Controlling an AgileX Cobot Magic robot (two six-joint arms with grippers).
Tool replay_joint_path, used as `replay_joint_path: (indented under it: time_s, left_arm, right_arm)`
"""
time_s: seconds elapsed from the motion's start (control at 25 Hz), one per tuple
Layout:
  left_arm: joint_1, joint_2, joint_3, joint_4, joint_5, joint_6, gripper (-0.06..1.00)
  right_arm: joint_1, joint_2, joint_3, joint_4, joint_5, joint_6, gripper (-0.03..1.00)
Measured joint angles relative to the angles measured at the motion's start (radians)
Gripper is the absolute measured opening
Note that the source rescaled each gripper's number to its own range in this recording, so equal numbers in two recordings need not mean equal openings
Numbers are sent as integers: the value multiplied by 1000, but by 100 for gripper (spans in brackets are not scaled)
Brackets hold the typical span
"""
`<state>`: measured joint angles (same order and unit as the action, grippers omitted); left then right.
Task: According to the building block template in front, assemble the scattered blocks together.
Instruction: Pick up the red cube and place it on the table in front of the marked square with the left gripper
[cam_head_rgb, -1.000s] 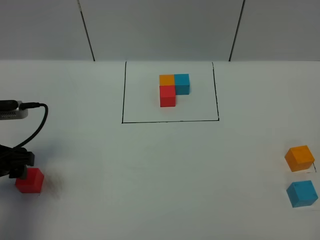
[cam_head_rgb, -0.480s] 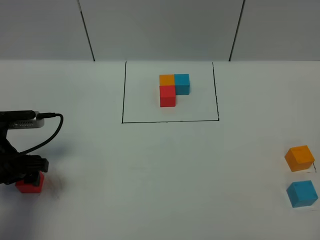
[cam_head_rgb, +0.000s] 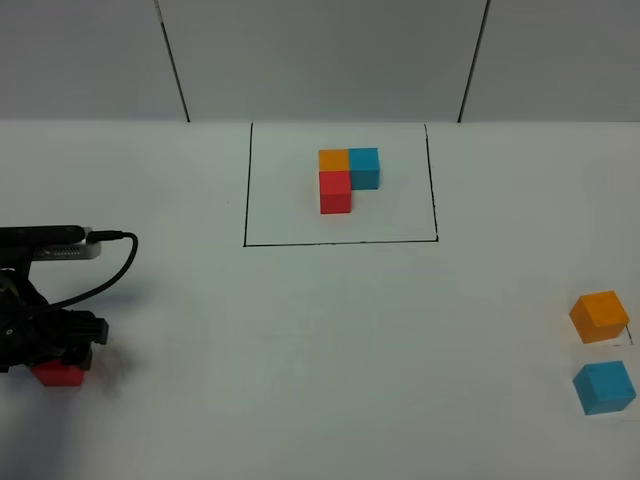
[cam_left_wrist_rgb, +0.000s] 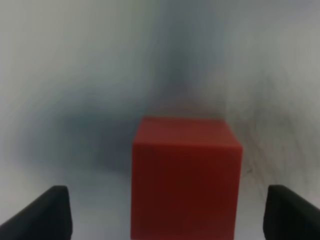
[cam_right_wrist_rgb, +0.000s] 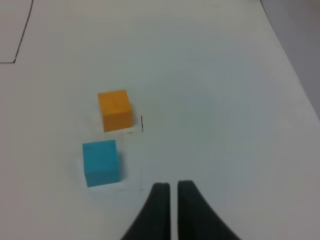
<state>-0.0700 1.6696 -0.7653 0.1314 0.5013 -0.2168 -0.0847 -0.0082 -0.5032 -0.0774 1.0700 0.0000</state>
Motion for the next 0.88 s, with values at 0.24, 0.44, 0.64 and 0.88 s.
replay_joint_path:
  time_s: [0.24,0.44,0.64,0.88]
  left_arm:
    - [0,37,0,0,-25,1,87]
    - [0,54,0,0,-47,1,86]
    - [0,54,0,0,-50,1,71]
    - [0,54,0,0,-49,1,50]
  right_arm:
    - [0,0,0,0,0,0,1]
    - [0,0,0,0,0,0,1]
    - [0,0,0,0,0,0,1]
    - [0,0,0,0,0,0,1]
